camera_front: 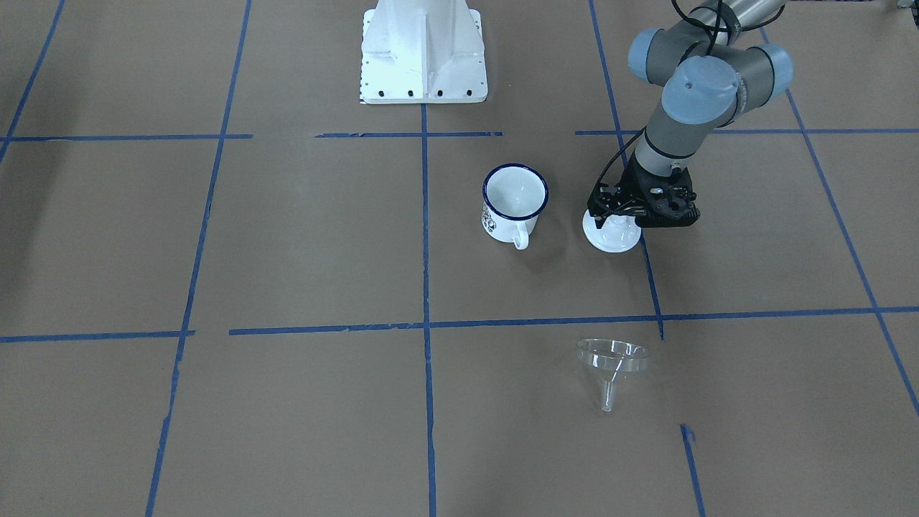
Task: Remove funnel from cup
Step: 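Lower the left gripper and grasp the white lid by its knob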
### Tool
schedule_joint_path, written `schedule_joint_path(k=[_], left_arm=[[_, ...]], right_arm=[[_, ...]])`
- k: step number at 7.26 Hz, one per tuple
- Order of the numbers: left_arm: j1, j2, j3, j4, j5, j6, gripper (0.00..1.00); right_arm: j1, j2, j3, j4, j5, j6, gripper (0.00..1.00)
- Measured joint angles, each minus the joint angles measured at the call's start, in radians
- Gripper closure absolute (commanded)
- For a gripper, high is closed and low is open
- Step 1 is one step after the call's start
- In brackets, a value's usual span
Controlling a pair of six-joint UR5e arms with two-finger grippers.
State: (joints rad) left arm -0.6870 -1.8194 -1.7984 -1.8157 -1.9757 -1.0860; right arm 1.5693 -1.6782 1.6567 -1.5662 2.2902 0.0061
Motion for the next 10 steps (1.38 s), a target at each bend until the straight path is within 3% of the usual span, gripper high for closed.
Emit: schedule_joint_path(k=[6, 10], left_arm=[[-0.002, 0.009, -0.004, 0.006, -0.003, 0.000, 0.28], [-0.002, 0.011, -0.003, 0.009, -0.062, -0.002, 0.35]], right_arm=[[0.000, 0.000, 0.000, 0.000, 0.000, 0.000, 0.00], [0.000, 0.000, 0.000, 0.000, 0.000, 0.000, 0.00]])
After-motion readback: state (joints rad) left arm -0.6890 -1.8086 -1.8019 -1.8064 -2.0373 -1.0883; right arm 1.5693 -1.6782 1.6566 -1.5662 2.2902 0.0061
